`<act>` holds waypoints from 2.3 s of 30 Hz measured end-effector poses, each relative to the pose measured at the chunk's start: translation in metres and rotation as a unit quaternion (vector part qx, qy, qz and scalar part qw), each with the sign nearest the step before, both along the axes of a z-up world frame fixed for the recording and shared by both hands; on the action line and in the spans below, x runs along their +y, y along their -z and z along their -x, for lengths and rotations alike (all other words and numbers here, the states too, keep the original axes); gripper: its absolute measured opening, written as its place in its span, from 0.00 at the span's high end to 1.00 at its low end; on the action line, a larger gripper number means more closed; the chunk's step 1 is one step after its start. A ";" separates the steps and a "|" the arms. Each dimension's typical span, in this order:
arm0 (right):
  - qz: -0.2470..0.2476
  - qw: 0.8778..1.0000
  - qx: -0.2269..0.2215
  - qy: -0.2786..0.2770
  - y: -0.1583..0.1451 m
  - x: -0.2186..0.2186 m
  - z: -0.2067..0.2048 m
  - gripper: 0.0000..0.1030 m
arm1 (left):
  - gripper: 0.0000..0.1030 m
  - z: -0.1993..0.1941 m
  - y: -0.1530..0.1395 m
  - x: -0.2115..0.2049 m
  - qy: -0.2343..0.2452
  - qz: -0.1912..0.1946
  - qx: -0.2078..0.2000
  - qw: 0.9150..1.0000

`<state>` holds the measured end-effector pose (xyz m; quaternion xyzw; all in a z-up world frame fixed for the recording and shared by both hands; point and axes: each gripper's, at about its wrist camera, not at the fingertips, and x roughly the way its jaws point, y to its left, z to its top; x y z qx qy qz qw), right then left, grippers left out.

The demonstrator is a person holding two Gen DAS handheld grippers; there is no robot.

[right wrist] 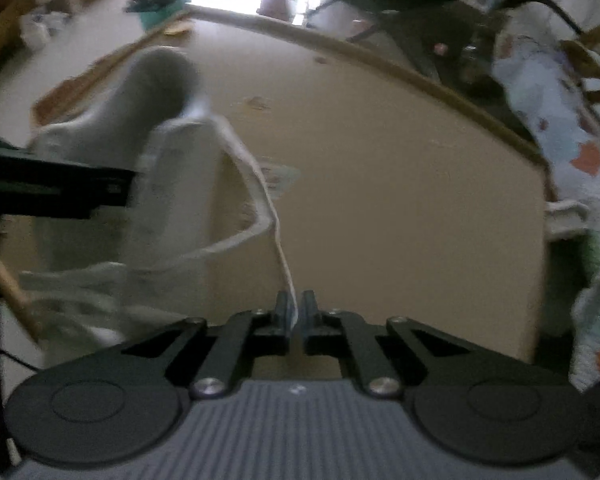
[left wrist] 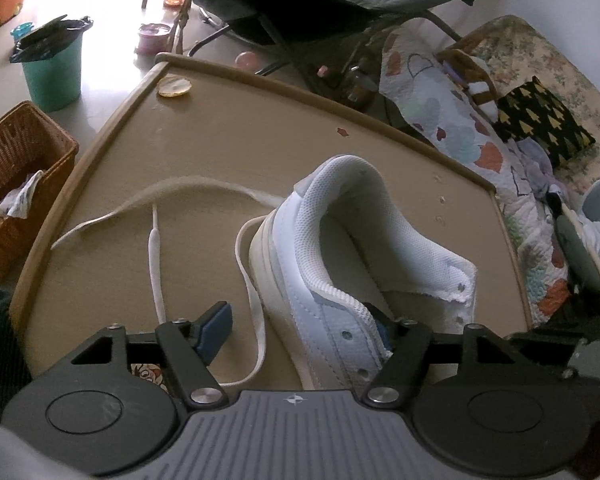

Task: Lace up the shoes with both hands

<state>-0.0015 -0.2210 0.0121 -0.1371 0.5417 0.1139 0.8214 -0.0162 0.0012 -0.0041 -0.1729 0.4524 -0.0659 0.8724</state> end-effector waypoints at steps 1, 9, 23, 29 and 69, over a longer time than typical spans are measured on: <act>0.010 1.000 -0.002 0.008 0.001 -0.005 -0.002 0.95 | 0.31 0.000 0.000 0.000 0.000 0.000 0.000 1.000; 0.067 0.995 -0.008 0.076 0.010 -0.060 -0.016 0.95 | 0.30 0.001 0.000 -0.001 0.001 -0.003 -0.004 1.000; 0.013 0.999 -0.005 0.052 -0.009 -0.075 -0.003 0.89 | 0.28 0.003 -0.001 -0.002 0.003 -0.006 -0.015 1.000; -0.003 0.998 -0.033 -0.047 -0.021 -0.049 -0.012 0.67 | 0.26 0.004 0.000 -0.002 0.006 -0.007 -0.019 1.000; 0.299 0.855 0.257 -0.337 -0.108 0.033 -0.023 0.46 | 0.20 0.007 0.002 0.006 0.006 -0.007 -0.024 1.000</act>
